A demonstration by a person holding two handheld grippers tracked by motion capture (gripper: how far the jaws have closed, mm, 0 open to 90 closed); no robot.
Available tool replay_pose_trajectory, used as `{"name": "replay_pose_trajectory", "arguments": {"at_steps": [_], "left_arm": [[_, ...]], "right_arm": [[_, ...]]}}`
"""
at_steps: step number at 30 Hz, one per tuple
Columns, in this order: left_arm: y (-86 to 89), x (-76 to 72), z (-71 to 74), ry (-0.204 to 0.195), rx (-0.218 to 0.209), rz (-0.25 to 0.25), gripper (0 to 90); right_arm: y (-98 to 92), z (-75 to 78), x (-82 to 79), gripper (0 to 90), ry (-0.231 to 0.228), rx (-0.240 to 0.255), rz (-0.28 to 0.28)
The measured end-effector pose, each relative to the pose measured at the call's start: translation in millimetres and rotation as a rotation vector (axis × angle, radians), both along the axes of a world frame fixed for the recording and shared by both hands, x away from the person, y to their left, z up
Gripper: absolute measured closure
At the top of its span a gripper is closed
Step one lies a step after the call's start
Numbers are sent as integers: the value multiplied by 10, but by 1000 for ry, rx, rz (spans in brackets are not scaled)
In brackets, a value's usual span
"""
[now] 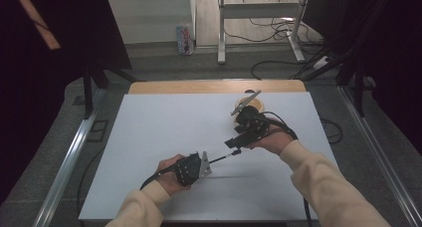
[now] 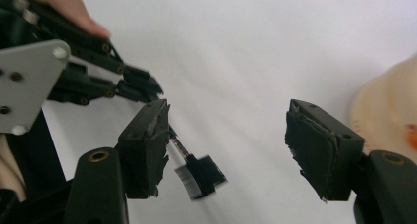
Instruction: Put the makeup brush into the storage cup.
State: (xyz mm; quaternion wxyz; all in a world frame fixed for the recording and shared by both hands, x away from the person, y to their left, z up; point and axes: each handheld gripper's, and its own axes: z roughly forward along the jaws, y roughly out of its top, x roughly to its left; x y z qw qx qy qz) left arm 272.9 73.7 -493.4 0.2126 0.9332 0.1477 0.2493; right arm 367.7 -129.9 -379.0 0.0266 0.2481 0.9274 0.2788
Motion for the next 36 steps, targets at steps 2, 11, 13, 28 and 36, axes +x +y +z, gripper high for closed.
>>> {"name": "replay_pose_trajectory", "arguments": {"at_steps": [2,11,13,28,36], "left_arm": [[20,7,9,2,-5,9,850],[96,37,33,15,-36,50,850],[112,42,41,15,-41,57,849],[209,44,86,31,-102,96,850],[270,32,85,41,-129,126,850]], "right_arm": [[-88,54,-20,315,-12,45,-23],[-478,23,-181,296,-70,161,-77],[-552,-18,-218,290,-72,166,-94],[-993,-334,-500,274,-180,345,-233],[-1101,-503,-636,270,-189,375,-239]]}}
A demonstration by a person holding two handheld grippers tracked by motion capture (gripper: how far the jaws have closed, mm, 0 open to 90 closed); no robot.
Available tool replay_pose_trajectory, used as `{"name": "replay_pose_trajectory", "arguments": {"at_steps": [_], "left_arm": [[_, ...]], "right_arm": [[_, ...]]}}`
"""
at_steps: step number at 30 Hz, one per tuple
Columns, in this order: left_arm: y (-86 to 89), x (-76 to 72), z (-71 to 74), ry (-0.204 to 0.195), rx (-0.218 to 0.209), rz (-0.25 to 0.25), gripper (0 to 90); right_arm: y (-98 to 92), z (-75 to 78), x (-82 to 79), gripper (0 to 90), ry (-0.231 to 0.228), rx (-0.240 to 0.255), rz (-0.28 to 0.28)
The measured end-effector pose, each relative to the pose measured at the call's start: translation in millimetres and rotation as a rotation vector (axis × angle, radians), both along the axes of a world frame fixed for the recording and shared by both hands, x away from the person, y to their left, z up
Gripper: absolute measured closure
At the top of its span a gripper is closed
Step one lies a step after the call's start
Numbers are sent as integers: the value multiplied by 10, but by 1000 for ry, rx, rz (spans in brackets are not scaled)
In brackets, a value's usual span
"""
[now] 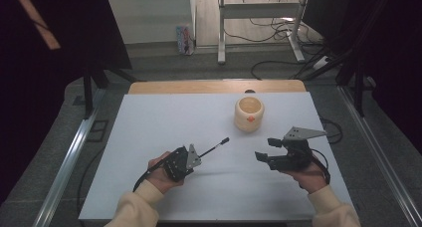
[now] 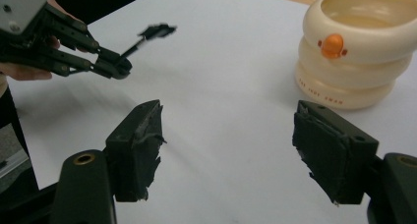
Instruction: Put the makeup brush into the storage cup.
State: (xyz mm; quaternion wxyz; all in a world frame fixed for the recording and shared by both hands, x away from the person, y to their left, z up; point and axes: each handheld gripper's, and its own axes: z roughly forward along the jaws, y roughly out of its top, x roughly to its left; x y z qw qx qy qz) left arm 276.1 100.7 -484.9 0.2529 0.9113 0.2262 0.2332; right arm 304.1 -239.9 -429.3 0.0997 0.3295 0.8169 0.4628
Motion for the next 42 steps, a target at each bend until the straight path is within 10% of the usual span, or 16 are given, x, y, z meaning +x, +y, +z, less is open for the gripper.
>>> {"name": "replay_pose_trajectory", "arguments": {"at_steps": [42], "left_arm": [[72,-63,63,47,-129,37,849]], "right_arm": [[67,-253,-85,276,13,29,-47]]}}
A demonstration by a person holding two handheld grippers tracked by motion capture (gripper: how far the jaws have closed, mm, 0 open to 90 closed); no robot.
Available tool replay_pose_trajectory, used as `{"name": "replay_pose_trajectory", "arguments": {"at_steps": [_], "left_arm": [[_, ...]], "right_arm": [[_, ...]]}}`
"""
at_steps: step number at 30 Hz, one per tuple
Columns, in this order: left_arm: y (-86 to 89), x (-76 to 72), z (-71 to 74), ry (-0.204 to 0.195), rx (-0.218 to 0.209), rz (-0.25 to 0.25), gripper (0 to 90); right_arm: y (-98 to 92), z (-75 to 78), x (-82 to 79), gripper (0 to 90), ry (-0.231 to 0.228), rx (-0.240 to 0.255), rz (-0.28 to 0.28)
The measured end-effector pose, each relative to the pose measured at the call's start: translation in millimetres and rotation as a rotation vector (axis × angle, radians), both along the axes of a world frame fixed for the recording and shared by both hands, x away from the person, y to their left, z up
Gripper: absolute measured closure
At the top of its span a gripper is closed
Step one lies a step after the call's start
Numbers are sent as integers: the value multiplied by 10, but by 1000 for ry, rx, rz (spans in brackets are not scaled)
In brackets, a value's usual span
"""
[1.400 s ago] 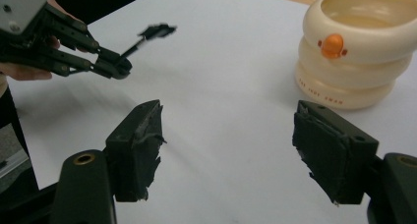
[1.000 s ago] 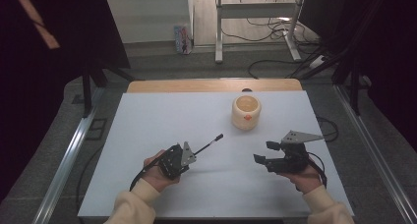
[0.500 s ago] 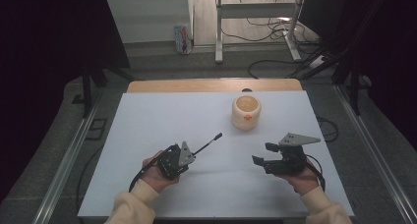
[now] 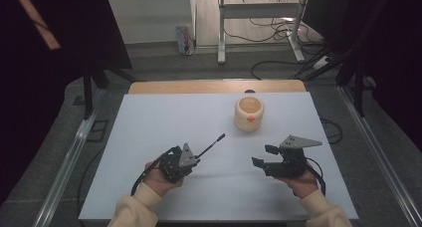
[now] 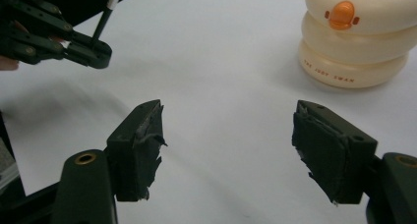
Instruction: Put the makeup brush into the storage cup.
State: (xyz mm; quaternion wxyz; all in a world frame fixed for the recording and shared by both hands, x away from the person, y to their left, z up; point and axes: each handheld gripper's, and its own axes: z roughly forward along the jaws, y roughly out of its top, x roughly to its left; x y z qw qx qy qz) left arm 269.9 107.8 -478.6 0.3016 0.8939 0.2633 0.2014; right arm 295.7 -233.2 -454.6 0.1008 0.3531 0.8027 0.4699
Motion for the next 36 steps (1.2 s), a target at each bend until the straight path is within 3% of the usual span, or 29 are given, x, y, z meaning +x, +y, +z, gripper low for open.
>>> {"name": "replay_pose_trajectory", "arguments": {"at_steps": [15,36], "left_arm": [[-106,-4,10,24,-54,-17,849],[-203,15,-13,29,-53,-33,849]], "right_arm": [[189,-44,1,280,-5,50,24],[448,-153,50,289,25,133,67]]}}
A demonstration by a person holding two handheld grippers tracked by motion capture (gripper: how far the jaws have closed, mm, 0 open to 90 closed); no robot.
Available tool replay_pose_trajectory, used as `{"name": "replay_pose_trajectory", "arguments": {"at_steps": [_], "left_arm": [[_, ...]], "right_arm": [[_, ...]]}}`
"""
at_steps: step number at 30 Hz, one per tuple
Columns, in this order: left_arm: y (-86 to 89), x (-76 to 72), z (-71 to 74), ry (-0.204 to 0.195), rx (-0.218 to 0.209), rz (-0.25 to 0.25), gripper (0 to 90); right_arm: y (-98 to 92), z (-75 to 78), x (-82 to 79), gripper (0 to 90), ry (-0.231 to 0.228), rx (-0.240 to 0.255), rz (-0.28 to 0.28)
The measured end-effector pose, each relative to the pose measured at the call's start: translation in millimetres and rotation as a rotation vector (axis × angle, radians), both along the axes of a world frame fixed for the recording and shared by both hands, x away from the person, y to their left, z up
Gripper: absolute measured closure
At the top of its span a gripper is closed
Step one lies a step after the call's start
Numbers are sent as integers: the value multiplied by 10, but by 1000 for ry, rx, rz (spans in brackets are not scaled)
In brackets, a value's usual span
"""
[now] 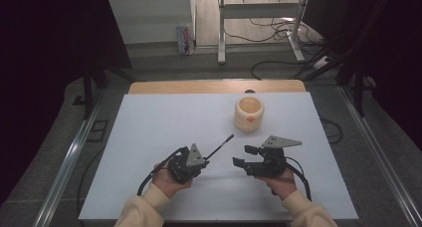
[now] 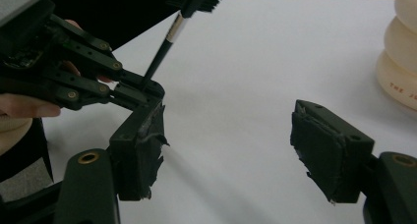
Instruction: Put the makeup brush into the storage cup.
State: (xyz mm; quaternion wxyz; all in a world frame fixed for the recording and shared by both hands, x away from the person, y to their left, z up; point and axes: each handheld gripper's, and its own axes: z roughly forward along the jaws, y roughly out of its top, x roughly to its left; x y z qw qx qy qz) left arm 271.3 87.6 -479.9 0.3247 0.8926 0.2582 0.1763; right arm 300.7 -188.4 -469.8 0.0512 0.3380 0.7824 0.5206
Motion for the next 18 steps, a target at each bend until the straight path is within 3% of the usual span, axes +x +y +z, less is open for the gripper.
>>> {"name": "replay_pose_trajectory", "arguments": {"at_steps": [10,18], "left_arm": [[-46,9,-17,4,-1,-10,849],[-78,16,-26,3,-2,-12,849]], "right_arm": [[108,-29,11,301,-2,10,8],[171,-49,33,317,3,50,15]]}}
